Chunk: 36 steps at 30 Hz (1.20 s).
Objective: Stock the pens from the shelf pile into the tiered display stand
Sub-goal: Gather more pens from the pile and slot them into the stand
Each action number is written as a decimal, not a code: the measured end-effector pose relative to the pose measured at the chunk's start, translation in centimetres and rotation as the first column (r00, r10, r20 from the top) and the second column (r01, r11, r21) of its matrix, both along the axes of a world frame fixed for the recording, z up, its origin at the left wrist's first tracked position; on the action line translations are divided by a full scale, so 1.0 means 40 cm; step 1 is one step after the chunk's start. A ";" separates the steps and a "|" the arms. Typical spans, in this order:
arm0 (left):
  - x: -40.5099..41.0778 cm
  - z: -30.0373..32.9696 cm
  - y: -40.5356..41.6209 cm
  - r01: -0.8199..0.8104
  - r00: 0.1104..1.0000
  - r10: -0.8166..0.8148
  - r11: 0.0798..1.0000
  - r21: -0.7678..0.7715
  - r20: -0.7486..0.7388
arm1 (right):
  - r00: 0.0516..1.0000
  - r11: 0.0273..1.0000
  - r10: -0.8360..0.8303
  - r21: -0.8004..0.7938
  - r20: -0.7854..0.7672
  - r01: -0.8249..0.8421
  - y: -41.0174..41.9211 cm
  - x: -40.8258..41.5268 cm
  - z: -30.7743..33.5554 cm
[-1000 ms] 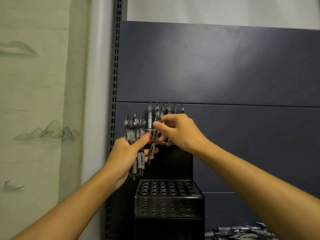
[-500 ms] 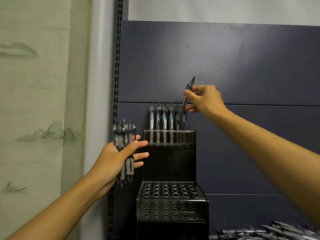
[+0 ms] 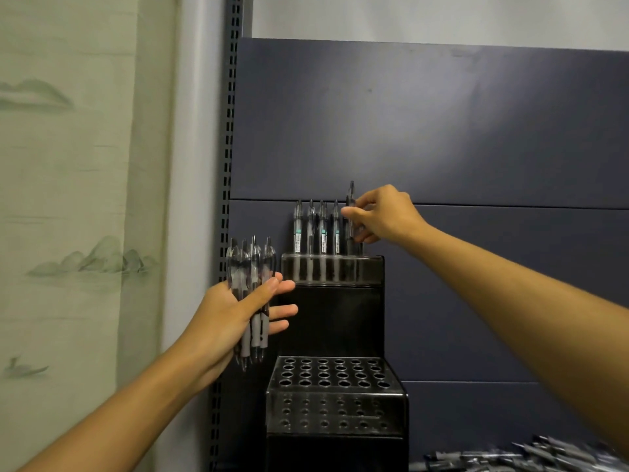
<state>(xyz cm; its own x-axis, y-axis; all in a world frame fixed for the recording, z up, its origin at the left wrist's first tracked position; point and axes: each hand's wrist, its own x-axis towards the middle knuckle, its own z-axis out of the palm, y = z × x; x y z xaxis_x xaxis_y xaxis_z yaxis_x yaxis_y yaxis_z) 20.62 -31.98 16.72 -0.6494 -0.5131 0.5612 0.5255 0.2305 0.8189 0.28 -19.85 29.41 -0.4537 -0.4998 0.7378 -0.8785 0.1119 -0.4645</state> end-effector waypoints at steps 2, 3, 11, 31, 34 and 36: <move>0.000 0.000 0.001 0.000 1.000 0.000 1.000 -0.006 -0.003 | 1.000 0.998 -0.013 0.059 -0.008 0.013 -0.005 -0.003 -0.010; 0.000 -0.001 0.002 -0.002 1.000 0.002 1.000 -0.009 -0.005 | 1.000 0.996 -0.019 0.088 -0.016 0.020 -0.006 -0.005 -0.016; 0.006 0.009 0.007 0.000 1.000 0.001 0.999 -0.051 0.009 | 0.992 0.997 -0.065 0.027 -0.112 0.069 0.021 -0.001 -0.033; -0.024 0.027 0.068 0.003 1.000 -0.004 0.995 -0.100 -0.006 | 0.948 0.948 0.315 0.071 -0.046 -0.311 0.021 0.205 -0.142; -0.024 0.020 0.056 0.009 1.000 -0.009 0.998 -0.061 0.002 | 0.947 0.946 0.321 -0.062 0.031 -0.319 0.020 0.201 -0.126; -0.020 0.018 0.043 0.002 1.000 -0.002 1.000 -0.029 -0.008 | 0.925 0.925 0.358 -0.181 0.125 -0.333 0.032 0.185 -0.091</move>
